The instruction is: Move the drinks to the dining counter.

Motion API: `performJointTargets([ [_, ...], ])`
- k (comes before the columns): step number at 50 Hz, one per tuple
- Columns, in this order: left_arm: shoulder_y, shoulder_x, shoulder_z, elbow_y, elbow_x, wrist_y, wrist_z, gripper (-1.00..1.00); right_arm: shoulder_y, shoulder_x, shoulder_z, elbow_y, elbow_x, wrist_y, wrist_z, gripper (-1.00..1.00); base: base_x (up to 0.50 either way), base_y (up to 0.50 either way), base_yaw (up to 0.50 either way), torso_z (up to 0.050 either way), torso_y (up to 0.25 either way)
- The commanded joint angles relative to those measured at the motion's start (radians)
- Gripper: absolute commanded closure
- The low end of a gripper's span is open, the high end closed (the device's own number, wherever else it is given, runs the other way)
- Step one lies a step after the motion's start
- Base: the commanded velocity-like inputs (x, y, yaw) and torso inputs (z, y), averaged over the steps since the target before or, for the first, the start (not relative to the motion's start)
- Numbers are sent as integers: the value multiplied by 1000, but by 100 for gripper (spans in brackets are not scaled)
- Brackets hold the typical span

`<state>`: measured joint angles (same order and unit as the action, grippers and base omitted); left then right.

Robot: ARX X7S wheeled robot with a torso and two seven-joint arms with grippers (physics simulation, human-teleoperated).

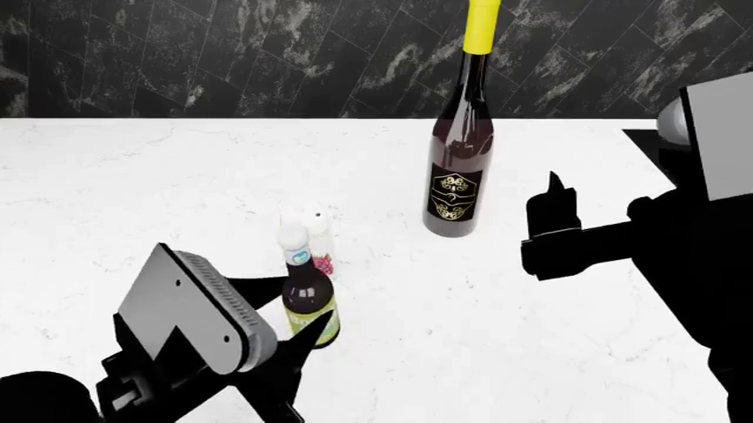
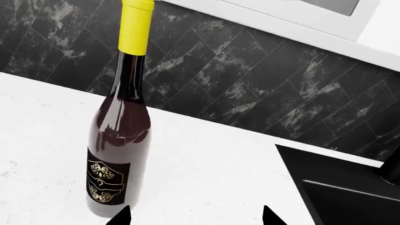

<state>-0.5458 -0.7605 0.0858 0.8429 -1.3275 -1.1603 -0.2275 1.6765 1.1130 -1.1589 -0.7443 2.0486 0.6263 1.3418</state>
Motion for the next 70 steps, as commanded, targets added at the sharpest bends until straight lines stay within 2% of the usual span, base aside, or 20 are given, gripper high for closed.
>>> performJointTargets([
  [1, 6, -3, -89, 2, -44, 66, -48, 100, -31, -32, -27, 3, -15, 22, -30, -100, 0, 0, 0, 0, 0],
  [9, -14, -16, -124, 13, -102, 83, -101, 100, -55, -42, -38, 6, -34, 23, -53, -100, 0, 0, 0, 0, 0],
  [15, -11, -61, -173, 42, -151, 95, -146, 100, -76, -44, -45, 4, -46, 18, -65, -100, 0, 0, 0, 0, 0],
  [26, 63, -219, -475, 105, -373, 222, -312, 100, -96, -100, -62, 33, -70, 24, -91, -100, 0, 0, 0, 0, 0],
  [30, 101, -233, -586, 79, -419, 263, -372, 100, -106, -127, -70, 58, -88, 26, -112, -100, 0, 0, 0, 0, 0],
  [35, 103, -252, -639, 79, -422, 278, -440, 100, -115, -153, -75, 76, -105, 26, -133, -100, 0, 0, 0, 0, 0],
  [41, 86, -285, -653, 82, -446, 291, -493, 100, -125, -177, -77, 98, -118, 22, -157, -100, 0, 0, 0, 0, 0],
  [48, 104, -292, -742, 71, -450, 298, -557, 100, -117, -201, -78, 69, -104, 22, -136, -100, 0, 0, 0, 0, 0],
  [70, 143, -245, -747, 68, -407, 270, -524, 100, -95, -275, -83, 69, -91, 31, -126, -100, 0, 0, 0, 0, 0],
])
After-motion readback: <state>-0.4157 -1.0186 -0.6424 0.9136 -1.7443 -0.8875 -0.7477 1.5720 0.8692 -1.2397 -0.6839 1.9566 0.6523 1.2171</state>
